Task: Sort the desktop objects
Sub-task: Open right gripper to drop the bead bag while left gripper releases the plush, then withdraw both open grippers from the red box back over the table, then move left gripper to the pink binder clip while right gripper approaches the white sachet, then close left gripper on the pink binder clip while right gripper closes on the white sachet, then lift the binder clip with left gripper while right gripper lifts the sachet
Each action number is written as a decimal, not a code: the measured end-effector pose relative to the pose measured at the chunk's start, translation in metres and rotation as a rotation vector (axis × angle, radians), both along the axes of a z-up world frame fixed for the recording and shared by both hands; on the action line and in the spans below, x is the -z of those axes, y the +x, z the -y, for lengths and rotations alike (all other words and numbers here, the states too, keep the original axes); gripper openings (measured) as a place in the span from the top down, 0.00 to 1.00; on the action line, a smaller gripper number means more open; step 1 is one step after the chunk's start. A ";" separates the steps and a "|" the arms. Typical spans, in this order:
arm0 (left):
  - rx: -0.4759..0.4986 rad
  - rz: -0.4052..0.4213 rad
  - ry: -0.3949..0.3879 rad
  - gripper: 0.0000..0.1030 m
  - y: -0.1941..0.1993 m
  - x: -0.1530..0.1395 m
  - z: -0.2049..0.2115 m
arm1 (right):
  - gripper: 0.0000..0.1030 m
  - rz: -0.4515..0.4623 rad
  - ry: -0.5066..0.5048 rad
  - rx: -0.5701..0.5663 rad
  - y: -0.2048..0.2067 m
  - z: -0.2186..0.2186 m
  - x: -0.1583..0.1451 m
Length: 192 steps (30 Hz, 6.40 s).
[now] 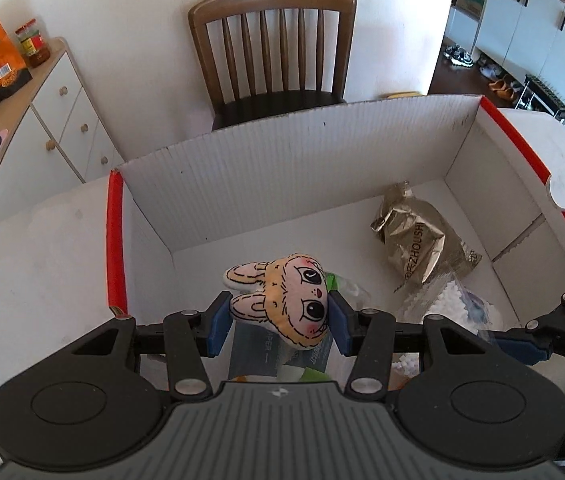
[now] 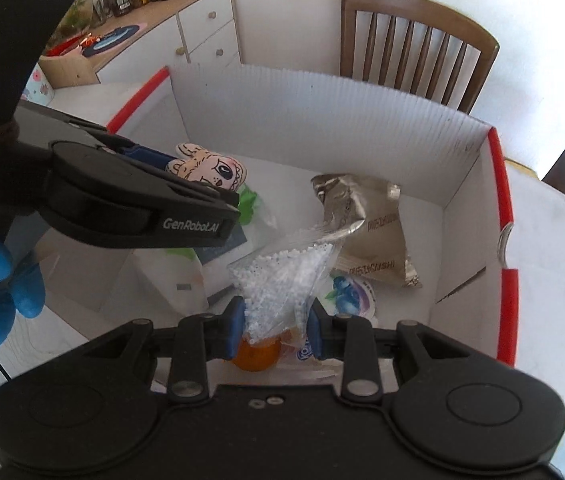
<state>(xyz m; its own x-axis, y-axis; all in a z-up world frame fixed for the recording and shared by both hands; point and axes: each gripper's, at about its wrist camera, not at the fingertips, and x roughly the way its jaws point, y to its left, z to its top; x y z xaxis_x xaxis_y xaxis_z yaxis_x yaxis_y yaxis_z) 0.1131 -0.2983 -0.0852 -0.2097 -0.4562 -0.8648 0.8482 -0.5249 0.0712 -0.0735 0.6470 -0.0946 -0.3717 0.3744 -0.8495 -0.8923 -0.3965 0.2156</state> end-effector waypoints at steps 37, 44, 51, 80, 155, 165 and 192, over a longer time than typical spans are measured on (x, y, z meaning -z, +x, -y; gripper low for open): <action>-0.038 -0.073 -0.029 0.30 0.005 -0.026 -0.018 | 0.27 -0.077 0.028 0.049 0.034 0.007 -0.020; -0.043 -0.100 -0.056 0.30 0.011 -0.043 -0.027 | 0.12 -0.119 0.068 0.076 0.052 0.017 -0.037; -0.017 -0.105 -0.092 0.24 0.013 -0.057 -0.046 | 0.08 -0.123 0.101 0.075 0.059 0.030 -0.050; 0.060 -0.166 -0.125 0.15 0.044 -0.093 -0.135 | 0.04 -0.169 0.161 0.111 0.098 0.099 -0.086; 0.218 -0.112 -0.066 0.05 0.083 0.024 -0.352 | 0.10 -0.121 -0.107 0.224 0.022 0.183 0.025; 0.237 -0.117 -0.058 0.14 0.081 0.030 -0.352 | 0.18 -0.032 -0.157 0.218 0.001 0.182 0.036; 0.291 -0.089 -0.018 0.49 0.072 0.047 -0.340 | 0.42 0.014 -0.161 0.323 0.043 0.173 0.042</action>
<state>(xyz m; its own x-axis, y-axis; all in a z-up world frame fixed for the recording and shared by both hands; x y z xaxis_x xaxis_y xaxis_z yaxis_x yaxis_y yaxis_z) 0.1855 0.0417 -0.1318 -0.4085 -0.3808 -0.8295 0.6660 -0.7458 0.0144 -0.0304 0.4744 -0.1367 -0.2434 0.3317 -0.9115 -0.9695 -0.0552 0.2388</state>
